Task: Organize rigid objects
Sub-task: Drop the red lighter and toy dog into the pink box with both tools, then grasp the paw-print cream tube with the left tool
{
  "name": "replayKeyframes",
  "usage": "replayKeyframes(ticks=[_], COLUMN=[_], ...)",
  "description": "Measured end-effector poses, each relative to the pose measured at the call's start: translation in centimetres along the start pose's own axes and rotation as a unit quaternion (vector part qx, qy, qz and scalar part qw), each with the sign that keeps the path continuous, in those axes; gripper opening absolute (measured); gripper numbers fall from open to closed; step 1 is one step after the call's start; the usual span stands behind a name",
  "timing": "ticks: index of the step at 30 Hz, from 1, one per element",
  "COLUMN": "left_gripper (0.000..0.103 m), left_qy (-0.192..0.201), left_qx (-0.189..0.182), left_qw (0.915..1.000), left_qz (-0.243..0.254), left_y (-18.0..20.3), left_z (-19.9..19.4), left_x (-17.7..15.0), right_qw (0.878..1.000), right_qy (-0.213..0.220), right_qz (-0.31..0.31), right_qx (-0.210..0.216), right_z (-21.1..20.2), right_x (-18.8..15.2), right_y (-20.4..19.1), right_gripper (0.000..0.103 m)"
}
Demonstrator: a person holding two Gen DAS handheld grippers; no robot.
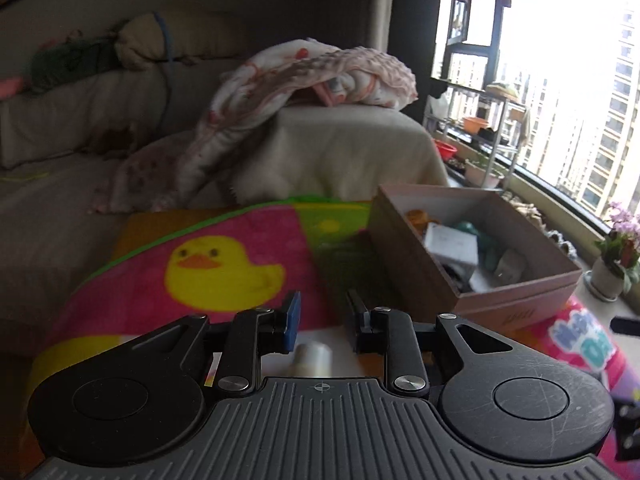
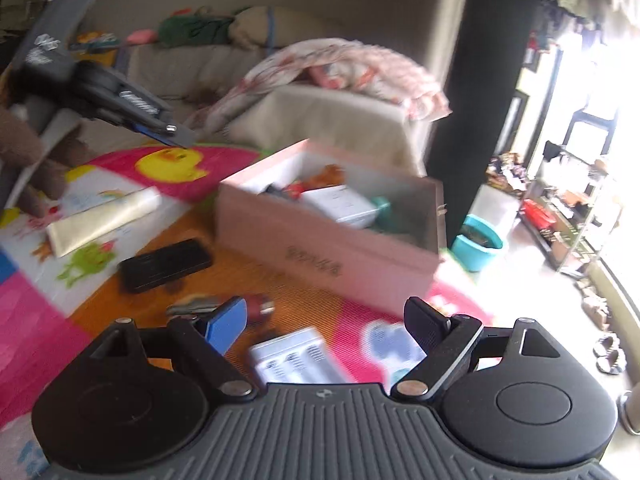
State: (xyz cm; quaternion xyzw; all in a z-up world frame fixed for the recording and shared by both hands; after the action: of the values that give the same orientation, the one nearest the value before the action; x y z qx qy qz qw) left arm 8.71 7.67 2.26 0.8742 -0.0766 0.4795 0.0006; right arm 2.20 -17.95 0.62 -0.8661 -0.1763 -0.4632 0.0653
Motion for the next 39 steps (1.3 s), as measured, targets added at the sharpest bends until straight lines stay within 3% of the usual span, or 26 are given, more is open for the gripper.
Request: replayKeyframes(ticks=[2, 4, 10, 14, 16, 21, 23, 27, 31, 35, 39], left_gripper=[0.026, 0.026, 0.028, 0.029, 0.031, 0.037, 0.038, 0.031, 0.029, 0.029, 0.029], left_qy=[-0.008, -0.014, -0.016, -0.051, -0.044, -0.078, -0.073, -0.077, -0.070, -0.057, -0.044], left_qx=[0.027, 0.032, -0.008, 0.008, -0.007, -0.041, -0.040, -0.097, -0.101, -0.096, -0.094], left_qw=[0.9996, 0.9991, 0.9991, 0.9985, 0.9987, 0.9951, 0.9962, 0.9921, 0.9919, 0.9929, 0.9939], left_qz=[-0.005, -0.025, -0.037, -0.017, -0.026, -0.045, -0.028, -0.021, 0.031, 0.042, 0.037], left_y=[-1.2, -2.1, -1.5, -0.8, -0.5, 0.8, 1.7, 3.8, 5.7, 6.2, 6.2], left_z=[-1.1, -1.8, -1.0, 1.1, 1.3, 2.4, 2.2, 2.0, 1.2, 1.0, 1.0], left_x=[-1.6, -2.8, -3.5, -4.2, -4.5, -5.6, -5.7, -5.9, -6.4, -6.8, -6.9], right_qw=[1.000, 1.000, 0.999, 0.999, 0.999, 0.999, 0.998, 0.996, 0.996, 0.995, 0.995], right_qy=[0.005, 0.005, -0.013, -0.015, -0.016, -0.030, -0.040, -0.064, -0.063, -0.072, -0.072], right_qz=[-0.008, -0.012, -0.027, -0.035, -0.036, -0.027, -0.019, -0.005, -0.021, -0.003, 0.002], right_qx=[0.005, 0.011, 0.021, 0.025, 0.025, 0.035, 0.047, 0.057, 0.051, 0.066, 0.062], right_z=[-0.2, -0.3, 0.2, -0.3, -0.5, -0.1, 0.6, 2.7, 4.4, 5.2, 4.6], right_x=[-0.1, -0.1, -1.1, -1.7, -1.9, -2.2, -2.2, -1.9, -1.4, -1.2, -1.2], right_y=[-1.0, -1.9, -4.1, -4.5, -4.5, -4.0, -4.0, -4.1, -4.7, -4.9, -5.0], right_gripper=[0.086, 0.086, 0.086, 0.086, 0.086, 0.086, 0.086, 0.087, 0.089, 0.089, 0.078])
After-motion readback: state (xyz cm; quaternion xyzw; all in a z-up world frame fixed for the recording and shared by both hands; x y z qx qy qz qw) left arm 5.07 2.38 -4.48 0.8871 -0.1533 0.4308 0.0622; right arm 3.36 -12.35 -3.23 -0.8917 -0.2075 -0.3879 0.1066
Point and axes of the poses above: each gripper's, at about its wrist camera, not at the fingertips, and z roughly the way its jaws point, y to its right, x to its top, the point moved 7 cm from there along z, roughly the way its jaws point, and after that the axes turned 9 degrees about z, right-handed, at the moved point
